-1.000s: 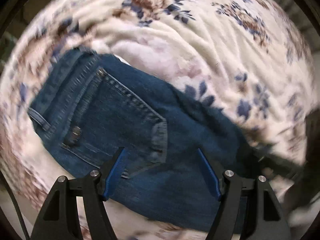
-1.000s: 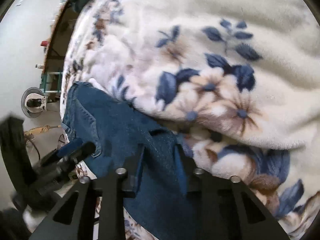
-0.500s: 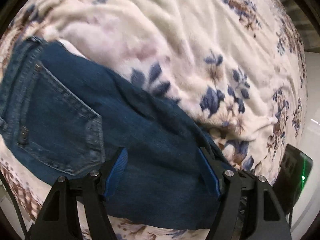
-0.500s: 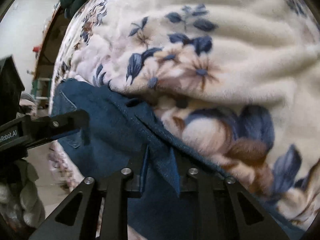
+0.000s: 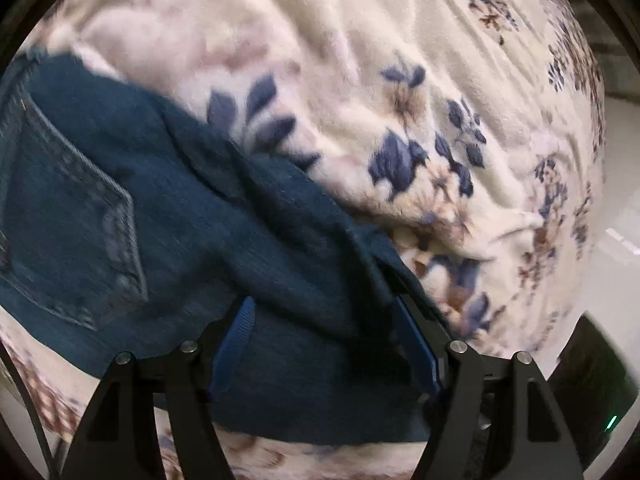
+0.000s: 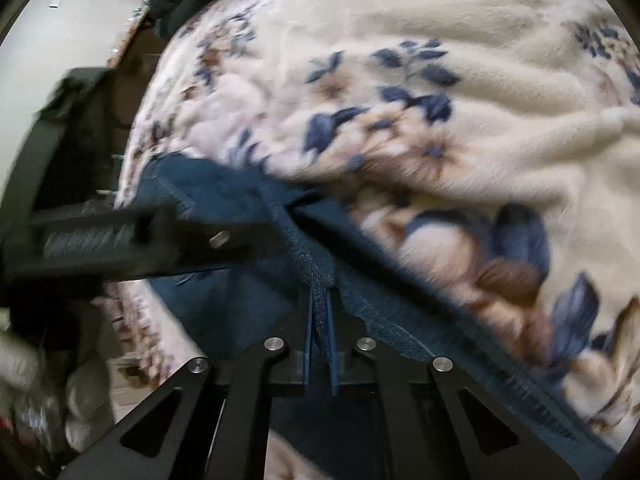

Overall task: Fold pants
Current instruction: 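Grasp the jeans edge with the left gripper while the right gripper holds the fold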

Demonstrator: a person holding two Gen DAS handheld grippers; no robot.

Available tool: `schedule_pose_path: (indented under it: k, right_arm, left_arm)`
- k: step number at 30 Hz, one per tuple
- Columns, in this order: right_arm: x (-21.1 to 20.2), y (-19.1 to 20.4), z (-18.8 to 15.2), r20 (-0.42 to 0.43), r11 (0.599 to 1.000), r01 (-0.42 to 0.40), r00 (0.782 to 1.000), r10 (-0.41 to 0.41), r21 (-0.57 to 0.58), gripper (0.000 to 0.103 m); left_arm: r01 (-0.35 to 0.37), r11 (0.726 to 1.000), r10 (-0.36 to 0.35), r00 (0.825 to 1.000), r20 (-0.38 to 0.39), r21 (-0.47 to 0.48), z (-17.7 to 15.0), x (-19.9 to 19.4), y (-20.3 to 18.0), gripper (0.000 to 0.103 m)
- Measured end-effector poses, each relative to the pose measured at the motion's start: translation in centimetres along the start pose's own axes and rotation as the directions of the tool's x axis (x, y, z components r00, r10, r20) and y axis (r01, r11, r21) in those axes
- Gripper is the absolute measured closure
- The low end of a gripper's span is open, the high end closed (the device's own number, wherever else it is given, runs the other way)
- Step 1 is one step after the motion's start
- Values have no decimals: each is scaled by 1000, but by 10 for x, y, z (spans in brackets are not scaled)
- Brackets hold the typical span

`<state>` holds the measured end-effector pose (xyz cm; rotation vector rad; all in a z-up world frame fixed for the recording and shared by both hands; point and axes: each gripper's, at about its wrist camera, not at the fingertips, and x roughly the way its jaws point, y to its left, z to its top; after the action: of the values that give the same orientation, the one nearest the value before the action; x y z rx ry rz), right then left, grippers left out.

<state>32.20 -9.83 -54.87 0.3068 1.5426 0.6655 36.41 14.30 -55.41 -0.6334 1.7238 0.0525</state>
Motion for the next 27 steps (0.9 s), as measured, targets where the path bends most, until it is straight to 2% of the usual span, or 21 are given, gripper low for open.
schedule_pose_path:
  k: [2, 5, 7, 8, 9, 12, 14, 17, 19, 21, 23, 27]
  right_arm:
    - [-1, 8, -7, -14, 999, -35, 999, 35, -10, 95]
    - [2, 19, -15, -30, 998, -67, 997, 67, -21, 95]
    - [2, 21, -19, -40, 996, -92, 995, 91, -18, 95]
    - [2, 21, -21, -46, 994, -104, 994, 103, -18, 95]
    - [1, 22, -22, -47, 994, -110, 993, 109, -19, 95]
    - [1, 22, -23, -65, 987, -162, 985, 162, 0, 95]
    - [3, 21, -22, -98, 978, -208, 973, 209, 20, 95]
    - [7, 9, -17, -119, 951, -270, 950, 289, 152, 85]
    - [12, -9, -12, -78, 896, -337, 925, 373, 288, 64]
    - [16, -23, -7, -24, 838, -390, 902, 431, 383, 52]
    - [27, -33, 1, 9, 776, -433, 875, 483, 458, 51]
    - [67, -60, 6, 121, 581, -485, 825, 553, 654, 51]
  left_arm:
    - [22, 999, -23, 999, -44, -26, 1, 10, 2, 34]
    - [10, 999, -14, 997, -82, -51, 1, 28, 6, 36]
    - [-8, 998, 5, 998, -60, -55, -1, 26, 13, 56]
    - [-14, 998, 12, 999, -45, -61, -3, 25, 16, 72]
    - [-8, 997, 6, 1000, -27, -72, -6, 21, 23, 82]
    - [17, 997, -15, 1000, 24, -80, -20, 11, 36, 90]
    - [11, 998, -7, 999, 52, -63, -28, 6, 36, 91]
    - [26, 998, -21, 996, 82, -63, -35, -1, 36, 92]
    - [38, 997, -31, 995, 91, -69, -36, -2, 34, 92]
    - [47, 996, -40, 994, 97, -70, -36, -4, 36, 92]
    - [50, 997, -44, 993, 105, -60, -36, -9, 38, 92]
    - [45, 999, -40, 991, 131, -30, -41, -15, 33, 92]
